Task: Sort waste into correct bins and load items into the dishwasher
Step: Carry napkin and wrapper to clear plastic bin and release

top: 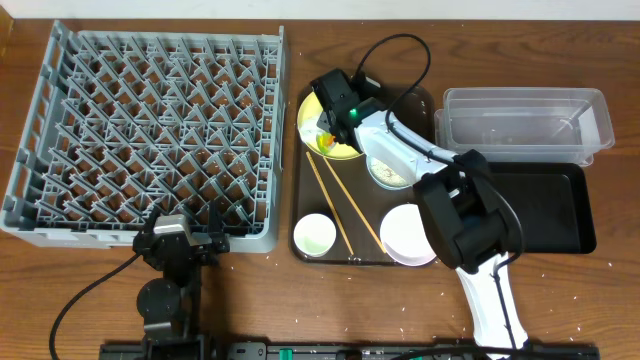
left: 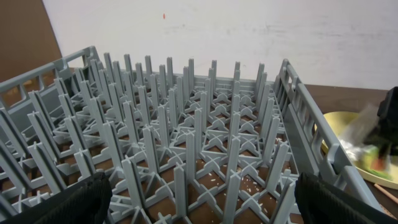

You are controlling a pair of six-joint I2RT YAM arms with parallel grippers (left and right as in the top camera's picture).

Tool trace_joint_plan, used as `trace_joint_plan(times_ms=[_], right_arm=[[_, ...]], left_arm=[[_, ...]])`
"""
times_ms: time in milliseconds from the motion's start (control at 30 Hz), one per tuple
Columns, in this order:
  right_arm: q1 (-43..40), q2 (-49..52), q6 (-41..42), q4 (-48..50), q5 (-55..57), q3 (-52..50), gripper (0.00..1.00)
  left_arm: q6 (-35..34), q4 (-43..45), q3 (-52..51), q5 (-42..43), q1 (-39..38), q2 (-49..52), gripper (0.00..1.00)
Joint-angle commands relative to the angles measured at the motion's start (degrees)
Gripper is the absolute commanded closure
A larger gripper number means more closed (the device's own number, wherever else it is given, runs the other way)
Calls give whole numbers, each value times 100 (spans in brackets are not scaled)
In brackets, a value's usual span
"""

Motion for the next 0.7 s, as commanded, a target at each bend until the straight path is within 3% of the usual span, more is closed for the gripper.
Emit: trace_joint_plan(times_ms=[0, 233, 400, 667], right_arm=[[-70, 177, -107, -68, -142, -50, 99], [-136, -103, -632, -181, -243, 28, 99], [-402, -1012, -1023, -409, -529, 46, 99], [-1174, -2481, -1016, -1663, -527, 46, 98]], left_arm=[[79, -212, -87, -9, -28, -15, 6], [79, -212, -87, -9, -28, -15, 6], [79, -212, -87, -9, -28, -15, 6], [79, -212, -87, -9, -28, -15, 6]])
